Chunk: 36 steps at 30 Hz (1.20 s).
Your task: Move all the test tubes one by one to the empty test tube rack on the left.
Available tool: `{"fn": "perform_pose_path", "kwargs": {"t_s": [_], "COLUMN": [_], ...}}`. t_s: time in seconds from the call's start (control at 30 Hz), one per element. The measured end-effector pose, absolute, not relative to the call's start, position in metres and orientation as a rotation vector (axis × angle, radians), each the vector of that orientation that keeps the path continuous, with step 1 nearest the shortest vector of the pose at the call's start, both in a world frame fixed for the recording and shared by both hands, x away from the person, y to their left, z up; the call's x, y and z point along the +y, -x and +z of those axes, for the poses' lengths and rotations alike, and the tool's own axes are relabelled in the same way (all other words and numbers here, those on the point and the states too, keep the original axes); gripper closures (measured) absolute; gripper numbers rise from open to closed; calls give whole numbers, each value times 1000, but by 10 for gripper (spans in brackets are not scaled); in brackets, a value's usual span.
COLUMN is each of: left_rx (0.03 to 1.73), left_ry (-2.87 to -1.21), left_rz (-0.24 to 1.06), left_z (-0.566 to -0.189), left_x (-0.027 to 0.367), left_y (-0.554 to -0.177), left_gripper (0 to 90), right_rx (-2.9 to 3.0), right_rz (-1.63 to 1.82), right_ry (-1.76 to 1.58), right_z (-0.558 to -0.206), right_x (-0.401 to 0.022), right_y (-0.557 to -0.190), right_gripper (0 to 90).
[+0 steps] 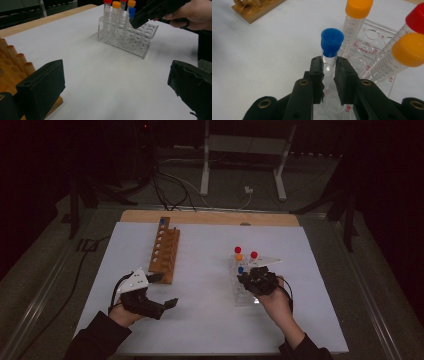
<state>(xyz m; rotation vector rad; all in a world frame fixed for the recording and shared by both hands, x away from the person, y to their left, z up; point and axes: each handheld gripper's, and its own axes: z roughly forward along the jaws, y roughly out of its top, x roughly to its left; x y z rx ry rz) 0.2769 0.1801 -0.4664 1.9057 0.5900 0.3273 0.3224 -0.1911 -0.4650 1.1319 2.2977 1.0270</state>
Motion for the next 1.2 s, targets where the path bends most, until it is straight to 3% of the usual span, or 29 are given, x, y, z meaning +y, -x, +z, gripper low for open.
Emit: {"fn": "perform_pose_path", "kwargs": {"t_s": [0.37, 0.87, 1.2], "left_rx": [600, 574, 543], "left_ry": [-1909, -1887, -1874], "left_rz": [311, 295, 272], "left_z": [-468, -458, -449], "left_x": [181, 179, 171], "left_y": [-279, -276, -270], "left_gripper": [20, 22, 22], "right_rx": [2265, 2156, 2244], "right_rz": [1035, 1169, 1265], "right_ry": [-1092, -969, -841], "right_z": [-459, -412, -412], "right_x": [-191, -197, -166], "right_y": [-317, -289, -270], "right_gripper": [776, 776, 777]}}
